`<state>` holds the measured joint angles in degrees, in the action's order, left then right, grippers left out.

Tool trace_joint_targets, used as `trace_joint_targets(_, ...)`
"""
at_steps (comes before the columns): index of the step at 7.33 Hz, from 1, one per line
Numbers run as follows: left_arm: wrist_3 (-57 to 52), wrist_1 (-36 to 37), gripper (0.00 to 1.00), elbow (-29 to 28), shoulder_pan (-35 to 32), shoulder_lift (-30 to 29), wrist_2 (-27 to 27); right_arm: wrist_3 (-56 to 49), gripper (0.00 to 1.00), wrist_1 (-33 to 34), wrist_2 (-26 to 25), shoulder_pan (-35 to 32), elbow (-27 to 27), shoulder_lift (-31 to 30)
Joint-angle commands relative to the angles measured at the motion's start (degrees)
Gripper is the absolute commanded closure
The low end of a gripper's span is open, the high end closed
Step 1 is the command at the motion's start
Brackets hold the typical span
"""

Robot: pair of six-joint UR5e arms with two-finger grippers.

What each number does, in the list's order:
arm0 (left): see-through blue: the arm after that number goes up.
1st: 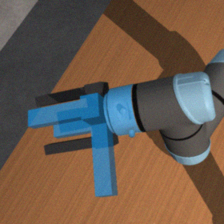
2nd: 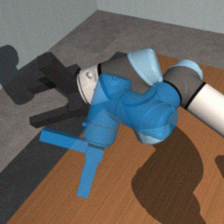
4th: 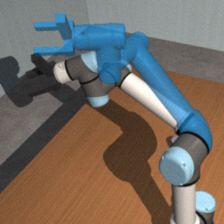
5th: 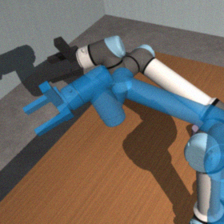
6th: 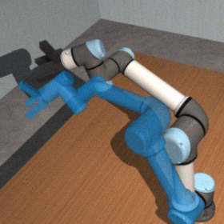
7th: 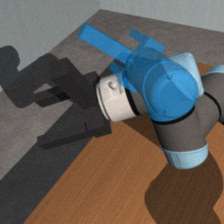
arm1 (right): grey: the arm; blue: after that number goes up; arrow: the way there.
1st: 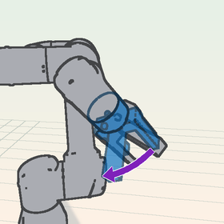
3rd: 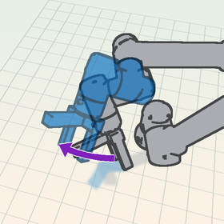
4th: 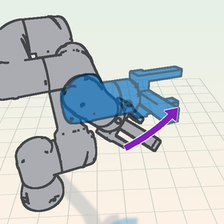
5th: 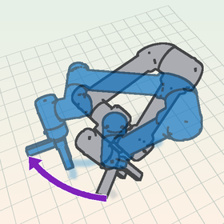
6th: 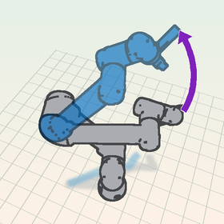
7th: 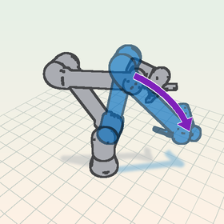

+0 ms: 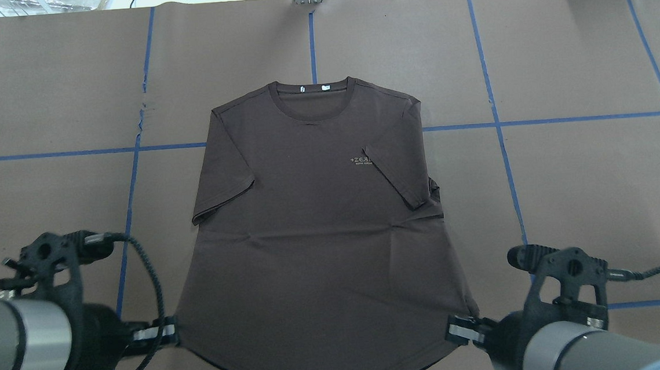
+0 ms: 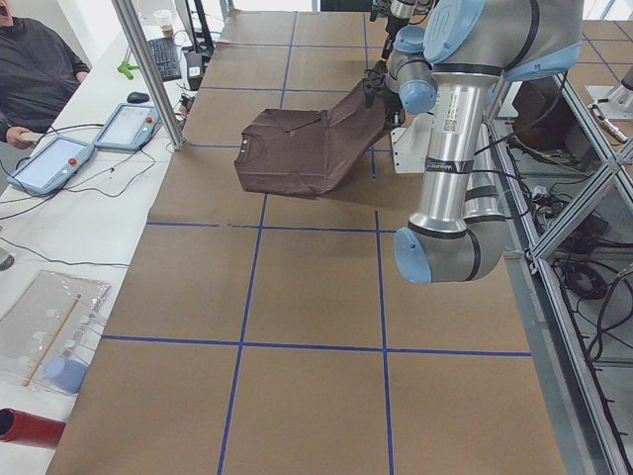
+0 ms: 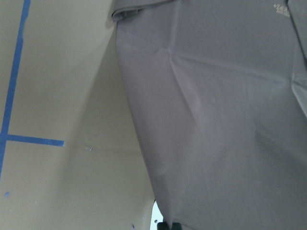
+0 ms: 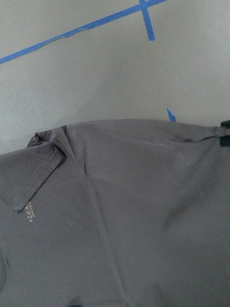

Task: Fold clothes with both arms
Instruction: 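Lift the hem with both grippers and fold it toward the collar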

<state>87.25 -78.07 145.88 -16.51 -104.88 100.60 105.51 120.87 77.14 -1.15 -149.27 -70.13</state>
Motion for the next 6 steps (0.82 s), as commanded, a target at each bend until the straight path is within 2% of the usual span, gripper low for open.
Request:
trace_joint_targets(1,-10.30,0.20,1.00,-9.86,-9.02,-6.55,0.47,-6.49,1.00,0.34,1.51,-9.17,6.59,5.06)
trace_joint_targets(2,-14.96,0.11,1.00,-13.91,-14.46,-8.66,0.56,-8.28,1.00,-0.02,5.09,-15.14,8.62,5.61)
trace_joint_targets(3,-17.88,-0.15,1.00,-17.78,-18.95,-9.72,0.56,-10.91,1.00,-3.85,8.60,-20.68,13.08,7.09)
trace_joint_targets(5,-22.11,-1.99,1.00,-27.35,-24.69,-14.02,0.30,-15.05,1.00,-14.81,10.83,-28.53,26.85,9.55)
trace_joint_targets(6,-22.21,-10.09,1.00,-36.19,-26.10,-15.00,0.21,-15.68,1.00,-22.53,11.10,-31.08,34.93,10.44)
